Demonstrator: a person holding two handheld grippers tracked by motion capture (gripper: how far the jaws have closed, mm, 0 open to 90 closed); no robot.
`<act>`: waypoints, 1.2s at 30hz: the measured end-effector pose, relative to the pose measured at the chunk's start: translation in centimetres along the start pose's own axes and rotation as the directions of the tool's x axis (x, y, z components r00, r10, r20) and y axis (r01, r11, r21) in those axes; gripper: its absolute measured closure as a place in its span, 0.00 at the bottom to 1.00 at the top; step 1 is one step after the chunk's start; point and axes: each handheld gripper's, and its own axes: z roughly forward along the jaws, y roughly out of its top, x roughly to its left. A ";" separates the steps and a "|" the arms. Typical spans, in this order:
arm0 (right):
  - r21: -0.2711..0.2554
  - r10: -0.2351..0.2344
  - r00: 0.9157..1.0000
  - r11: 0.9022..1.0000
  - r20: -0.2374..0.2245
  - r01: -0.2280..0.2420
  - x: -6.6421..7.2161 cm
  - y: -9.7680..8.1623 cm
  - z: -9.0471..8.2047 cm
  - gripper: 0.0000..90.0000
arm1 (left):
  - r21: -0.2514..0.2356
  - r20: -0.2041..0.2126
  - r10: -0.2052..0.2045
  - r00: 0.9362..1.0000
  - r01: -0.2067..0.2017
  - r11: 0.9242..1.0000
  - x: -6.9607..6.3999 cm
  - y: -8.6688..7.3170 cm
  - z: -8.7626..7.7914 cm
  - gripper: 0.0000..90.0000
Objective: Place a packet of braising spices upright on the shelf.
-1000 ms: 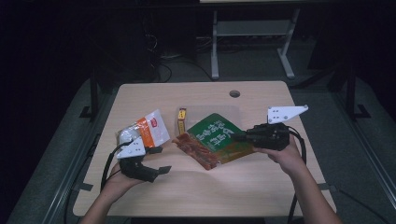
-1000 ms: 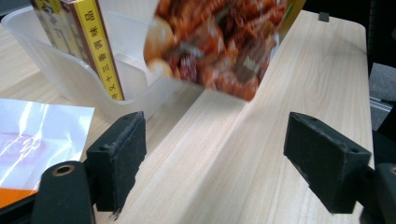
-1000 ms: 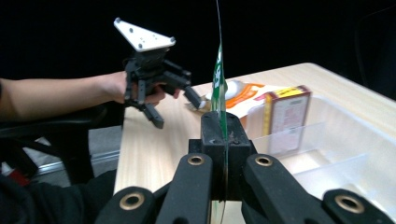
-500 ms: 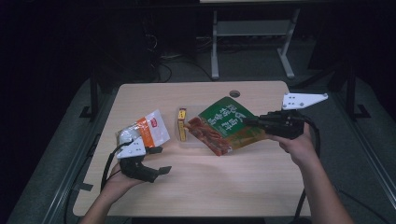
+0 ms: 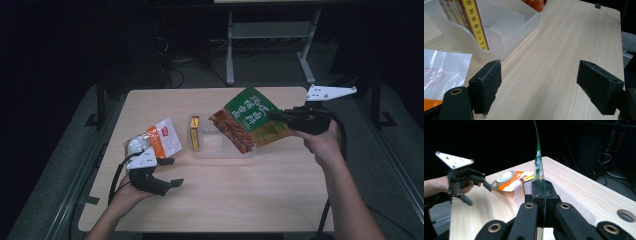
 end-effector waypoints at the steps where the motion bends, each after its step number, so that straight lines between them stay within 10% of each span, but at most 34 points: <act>1: 0.002 0.003 1.000 1.000 0.011 -0.003 -0.1 0.2 0.0 1.00 | 0.002 0.000 0.003 1.000 -0.003 1.000 0.0 0.0 0.0 0.22; 36: 0.098 0.083 0.975 0.990 0.204 -0.105 -2.6 -0.3 3.2 1.00 | 0.057 0.023 0.035 0.999 -0.037 0.998 -0.4 -0.3 0.8 0.22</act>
